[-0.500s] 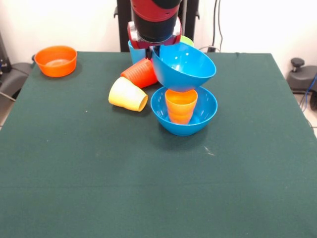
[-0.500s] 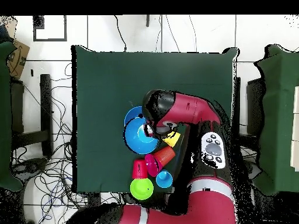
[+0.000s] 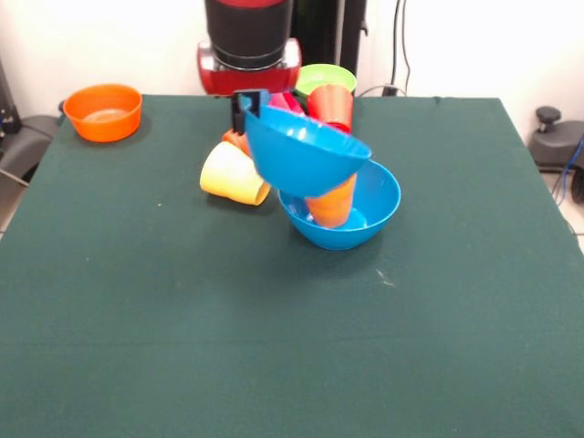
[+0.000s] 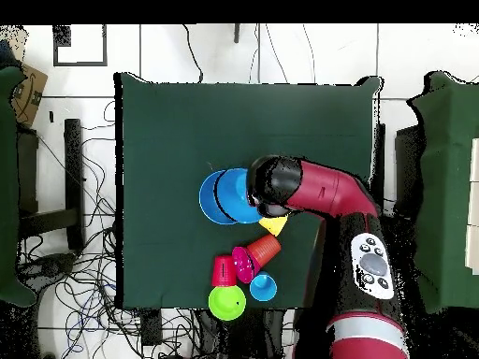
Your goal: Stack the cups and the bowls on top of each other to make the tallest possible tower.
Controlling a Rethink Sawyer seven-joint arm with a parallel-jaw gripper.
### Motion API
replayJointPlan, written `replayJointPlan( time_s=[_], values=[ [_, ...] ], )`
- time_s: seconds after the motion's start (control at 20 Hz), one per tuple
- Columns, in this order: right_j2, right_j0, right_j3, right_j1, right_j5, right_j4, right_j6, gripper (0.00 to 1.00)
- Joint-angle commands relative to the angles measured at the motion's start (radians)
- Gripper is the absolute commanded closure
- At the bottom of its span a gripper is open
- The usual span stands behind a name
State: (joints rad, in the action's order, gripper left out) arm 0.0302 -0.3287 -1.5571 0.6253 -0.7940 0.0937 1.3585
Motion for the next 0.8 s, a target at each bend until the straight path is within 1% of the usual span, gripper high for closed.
replayJointPlan(
  time_s=[0.05, 0.3, 0.4, 0.8],
  values=[
    [-0.133, 0.008, 0.002, -0.024, 0.02, 0.065, -0.055, 1.0],
    [-0.156, 0.019, 0.044, -0.055, -0.042, 0.025, -0.028, 1.0],
    [-0.162, 0.021, 0.047, -0.058, -0.05, 0.016, -0.016, 1.0],
    [-0.165, 0.023, 0.054, -0.079, -0.012, 0.033, 0.009, 1.0]
  ],
)
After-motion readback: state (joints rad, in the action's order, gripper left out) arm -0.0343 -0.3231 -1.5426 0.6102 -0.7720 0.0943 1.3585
